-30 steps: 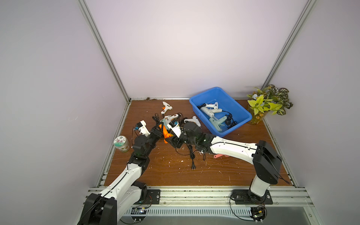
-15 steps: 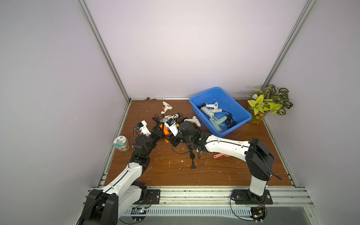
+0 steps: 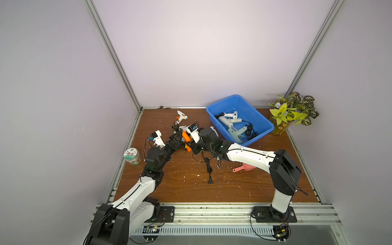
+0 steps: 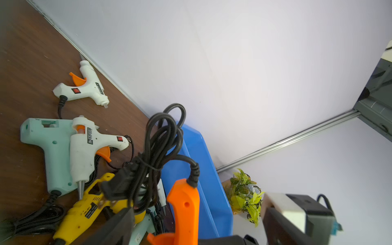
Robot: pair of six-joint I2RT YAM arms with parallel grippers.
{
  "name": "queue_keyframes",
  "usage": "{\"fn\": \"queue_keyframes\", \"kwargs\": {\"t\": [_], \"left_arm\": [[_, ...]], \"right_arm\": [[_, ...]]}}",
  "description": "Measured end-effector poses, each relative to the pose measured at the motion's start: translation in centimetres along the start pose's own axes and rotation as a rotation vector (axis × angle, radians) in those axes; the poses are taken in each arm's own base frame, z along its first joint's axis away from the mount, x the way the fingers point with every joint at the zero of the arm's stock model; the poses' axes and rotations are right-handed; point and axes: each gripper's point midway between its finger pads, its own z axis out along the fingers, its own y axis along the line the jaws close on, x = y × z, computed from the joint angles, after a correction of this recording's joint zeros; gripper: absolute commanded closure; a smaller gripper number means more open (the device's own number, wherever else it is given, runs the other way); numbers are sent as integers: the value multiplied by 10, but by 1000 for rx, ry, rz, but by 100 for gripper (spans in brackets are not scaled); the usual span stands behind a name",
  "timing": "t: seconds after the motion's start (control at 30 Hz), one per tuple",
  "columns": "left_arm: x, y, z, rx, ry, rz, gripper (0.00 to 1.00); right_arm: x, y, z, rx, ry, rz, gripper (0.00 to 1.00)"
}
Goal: Put the hot melt glue gun into the storage box
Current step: Place the hot melt adhesive gun in the storage box.
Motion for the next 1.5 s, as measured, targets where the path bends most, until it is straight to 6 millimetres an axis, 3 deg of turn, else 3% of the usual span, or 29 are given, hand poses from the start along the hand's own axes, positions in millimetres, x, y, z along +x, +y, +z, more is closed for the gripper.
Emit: {"fn": "queue_keyframes", "kwargs": {"t": [0.2,0.33,0.5,0.63,0.83,1.03,1.2,1.5], "left_arm": [[-8,-17,-6,41,-25,67,1],[-15,-23,-13,44,-58,103,1],[-23,-25,-19,26,-102,129,1],[-27,-22,-23,1,-123,142,0],[-29,-18,-24,-26,-137,157,1],[-28,-9,-25,-62,-138,160,1],[-27,-3,-26,-84,-139,163,1],[-29,2,-27,-105,-154,165,1]], "right_arm": [[-44,-55,-42,103,-85,49,85],[-74,-110,-83,216,-162,94,83],[-87,-187,-125,449,-171,104,84],[-86,-227,-143,634,-111,26,84],[-67,-278,-131,836,70,-99,87],[-22,-332,-116,1034,309,-198,88],[9,-373,-113,1098,443,-199,86],[29,-432,-118,1167,530,-135,80]]}}
